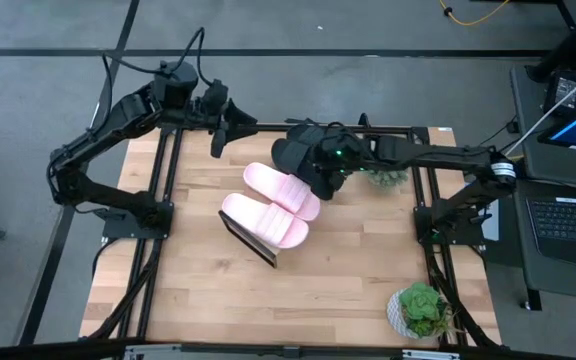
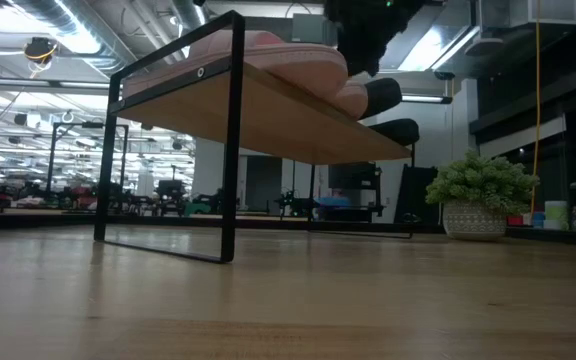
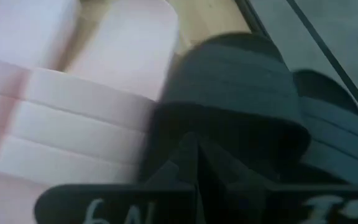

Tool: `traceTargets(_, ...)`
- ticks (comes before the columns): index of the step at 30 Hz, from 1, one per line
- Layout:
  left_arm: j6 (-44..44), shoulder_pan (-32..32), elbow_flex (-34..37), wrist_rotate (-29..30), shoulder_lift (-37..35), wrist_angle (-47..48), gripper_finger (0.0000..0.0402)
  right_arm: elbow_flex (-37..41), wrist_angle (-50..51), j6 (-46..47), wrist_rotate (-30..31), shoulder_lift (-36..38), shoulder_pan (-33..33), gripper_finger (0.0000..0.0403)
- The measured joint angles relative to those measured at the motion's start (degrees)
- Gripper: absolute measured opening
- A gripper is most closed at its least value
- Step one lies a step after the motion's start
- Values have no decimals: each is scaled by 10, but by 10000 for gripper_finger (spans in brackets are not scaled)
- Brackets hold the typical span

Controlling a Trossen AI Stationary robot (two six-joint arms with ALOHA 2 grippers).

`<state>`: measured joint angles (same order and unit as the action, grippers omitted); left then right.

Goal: Pick and place slides into the shelf
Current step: Put the black slides on the shelf

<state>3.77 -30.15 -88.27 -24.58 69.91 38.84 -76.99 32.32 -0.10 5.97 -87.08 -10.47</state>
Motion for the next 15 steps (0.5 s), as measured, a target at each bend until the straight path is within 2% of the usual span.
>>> traceTargets(15,-5,0,0,-1,0,23,147,0,21,0,2,-53,-16,1)
